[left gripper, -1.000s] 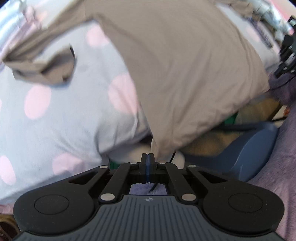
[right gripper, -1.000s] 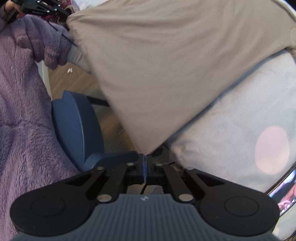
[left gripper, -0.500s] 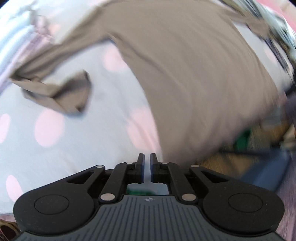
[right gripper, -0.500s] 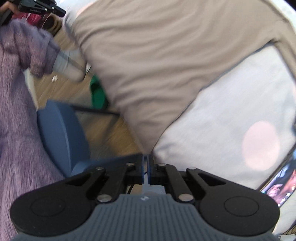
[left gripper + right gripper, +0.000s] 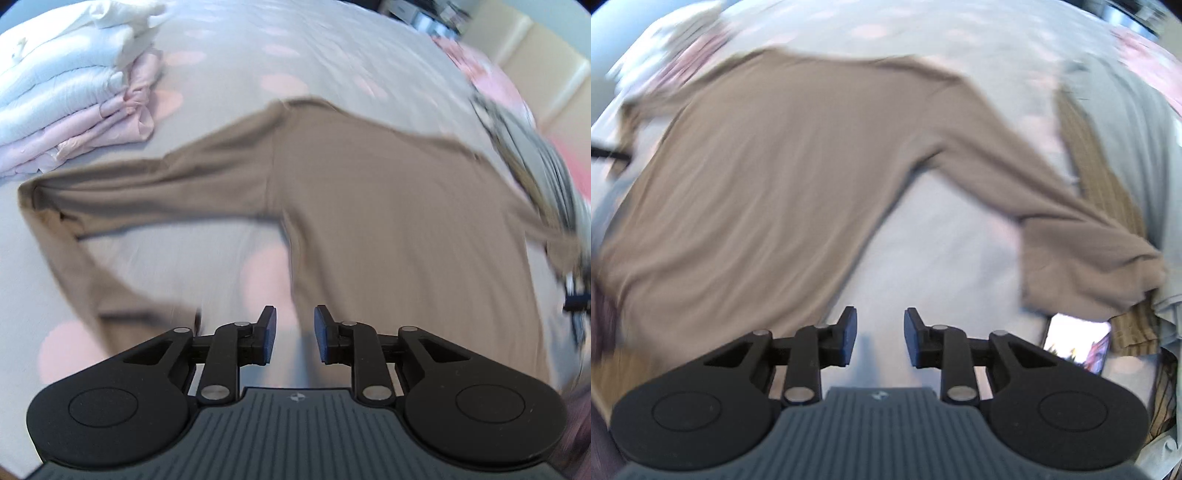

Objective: Fold clothes
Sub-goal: 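Lift and flip the taupe shirt over onto the bed with both grippers, then release the shirt and pull both open grippers back from the hem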

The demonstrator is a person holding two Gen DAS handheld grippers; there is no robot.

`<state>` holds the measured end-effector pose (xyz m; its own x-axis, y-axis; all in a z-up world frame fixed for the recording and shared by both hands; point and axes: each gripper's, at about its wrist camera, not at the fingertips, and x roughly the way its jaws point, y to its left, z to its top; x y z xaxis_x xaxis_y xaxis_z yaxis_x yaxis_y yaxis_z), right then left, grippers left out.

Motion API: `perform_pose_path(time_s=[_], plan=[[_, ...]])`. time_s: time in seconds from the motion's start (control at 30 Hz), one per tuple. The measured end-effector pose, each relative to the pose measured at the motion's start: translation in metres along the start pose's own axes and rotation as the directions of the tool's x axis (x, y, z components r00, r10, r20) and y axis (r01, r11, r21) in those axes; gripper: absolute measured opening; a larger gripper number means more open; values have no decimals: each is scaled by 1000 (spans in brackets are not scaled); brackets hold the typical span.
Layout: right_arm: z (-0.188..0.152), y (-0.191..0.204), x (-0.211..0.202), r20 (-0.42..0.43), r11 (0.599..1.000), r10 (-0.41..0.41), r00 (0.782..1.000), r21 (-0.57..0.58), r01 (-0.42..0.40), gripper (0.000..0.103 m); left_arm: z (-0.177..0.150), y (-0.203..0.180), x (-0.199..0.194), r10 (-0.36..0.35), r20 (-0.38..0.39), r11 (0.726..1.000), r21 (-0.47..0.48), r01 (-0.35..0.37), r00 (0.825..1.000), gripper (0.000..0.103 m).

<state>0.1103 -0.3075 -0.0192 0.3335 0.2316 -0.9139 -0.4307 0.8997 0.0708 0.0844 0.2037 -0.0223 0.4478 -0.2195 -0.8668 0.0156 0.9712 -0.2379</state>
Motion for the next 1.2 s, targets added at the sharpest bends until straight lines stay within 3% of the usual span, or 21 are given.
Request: perform_pose_path(time_s=[0.1, 0.2, 0.33, 0.4, 0.53, 0.7, 0.8, 0.87, 0.9, 1.03, 1.1, 1.17, 1.2], plan=[[18, -13, 9, 41, 993, -41, 998, 112, 36, 31, 19, 5, 17, 16, 10, 995, -97, -15, 1000, 24], [35, -33, 20, 59, 974, -30, 998, 225, 16, 31, 35, 7, 36, 20, 2, 988, -152, -19, 1000, 24], [53, -58, 39, 83, 936, -14, 996, 352, -16, 31, 49, 4, 54, 72, -8, 985, -157, -73, 997, 24], [62, -65, 45, 85, 933, -46, 995, 360, 13, 31, 53, 5, 60, 82, -13, 983, -165, -83, 997, 21], [71, -81, 45, 106, 924, -63, 992, 383, 18, 31, 57, 3, 63, 143, -23, 980, -136, -145, 989, 2], [66, -112, 26, 134, 901, -122, 983, 430, 54, 31, 61, -6, 61, 195, -37, 974, -114, -198, 980, 2], [55, -127, 9, 151, 885, -157, 976, 460, 71, 31, 63, -24, 49, 260, 0, 963, -68, -259, 966, 5], [47, -129, 2, 151, 886, -167, 974, 458, 81, 31, 63, -36, 40, 287, 29, 957, -44, -285, 958, 21], [43, -128, 2, 147, 889, -163, 976, 451, 81, 31, 62, -41, 36, 286, 45, 958, -42, -284, 957, 24], [33, -112, 24, 83, 924, -136, 987, 371, 96, 31, 65, -63, 28, 206, 76, 979, -30, -204, 976, 29], [32, -104, 37, 50, 940, -168, 984, 308, 145, 31, 67, -75, 26, 177, 87, 984, -14, -176, 980, 29], [31, -105, 47, 29, 945, -182, 983, 281, 167, 35, 69, -87, 24, 168, 98, 986, 1, -169, 981, 31], [30, -107, 52, 20, 946, -174, 985, 280, 162, 42, 70, -93, 23, 161, 101, 987, 11, -163, 982, 31]])
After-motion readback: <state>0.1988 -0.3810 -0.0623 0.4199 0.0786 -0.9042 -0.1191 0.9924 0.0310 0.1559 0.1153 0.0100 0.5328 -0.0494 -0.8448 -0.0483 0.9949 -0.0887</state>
